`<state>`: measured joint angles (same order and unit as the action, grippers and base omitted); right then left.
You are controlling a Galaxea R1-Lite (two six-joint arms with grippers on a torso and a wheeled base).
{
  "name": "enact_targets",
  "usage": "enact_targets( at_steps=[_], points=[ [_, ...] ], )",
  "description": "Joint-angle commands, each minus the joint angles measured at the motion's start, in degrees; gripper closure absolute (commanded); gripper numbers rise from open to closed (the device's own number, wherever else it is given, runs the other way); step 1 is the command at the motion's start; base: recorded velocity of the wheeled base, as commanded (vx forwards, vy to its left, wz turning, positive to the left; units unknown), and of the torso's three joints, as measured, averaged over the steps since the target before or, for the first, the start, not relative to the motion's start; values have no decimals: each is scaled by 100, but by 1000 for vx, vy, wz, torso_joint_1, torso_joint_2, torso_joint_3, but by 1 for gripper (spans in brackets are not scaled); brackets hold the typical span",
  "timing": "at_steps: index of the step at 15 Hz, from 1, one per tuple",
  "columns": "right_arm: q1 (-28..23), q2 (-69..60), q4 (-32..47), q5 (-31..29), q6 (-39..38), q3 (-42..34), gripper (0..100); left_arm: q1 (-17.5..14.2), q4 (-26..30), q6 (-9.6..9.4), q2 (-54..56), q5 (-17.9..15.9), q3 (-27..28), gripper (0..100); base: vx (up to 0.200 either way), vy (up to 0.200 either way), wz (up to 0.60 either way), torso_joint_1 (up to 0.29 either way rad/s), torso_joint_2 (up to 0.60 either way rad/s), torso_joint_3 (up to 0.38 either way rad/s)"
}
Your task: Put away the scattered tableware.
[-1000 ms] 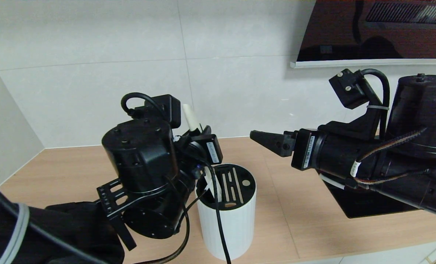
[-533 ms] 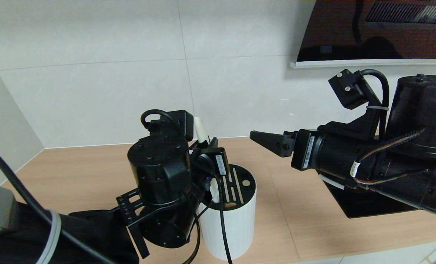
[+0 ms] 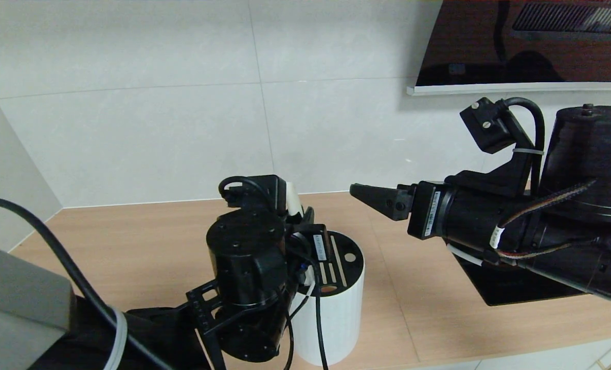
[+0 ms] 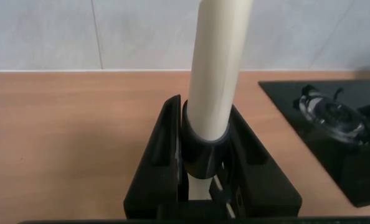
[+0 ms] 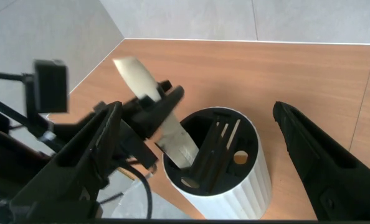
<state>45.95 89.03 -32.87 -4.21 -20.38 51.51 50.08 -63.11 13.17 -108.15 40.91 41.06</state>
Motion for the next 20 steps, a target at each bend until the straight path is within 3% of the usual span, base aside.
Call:
enact_targets(
  at_steps=[1,19,20],
  points=[
    [2,9,-1,-1,-1,0,0,19,1,2,-92,13,-19,100,0,0,0,0,0,0],
    [2,36,-1,-1,-1,0,0,19,-333,2,-487,31,-212,100,0,0,0,0,0,0],
    [2,36,-1,-1,-1,0,0,19,-333,2,-487,40,-221,0,0,0,0,0,0,0]
  ],
)
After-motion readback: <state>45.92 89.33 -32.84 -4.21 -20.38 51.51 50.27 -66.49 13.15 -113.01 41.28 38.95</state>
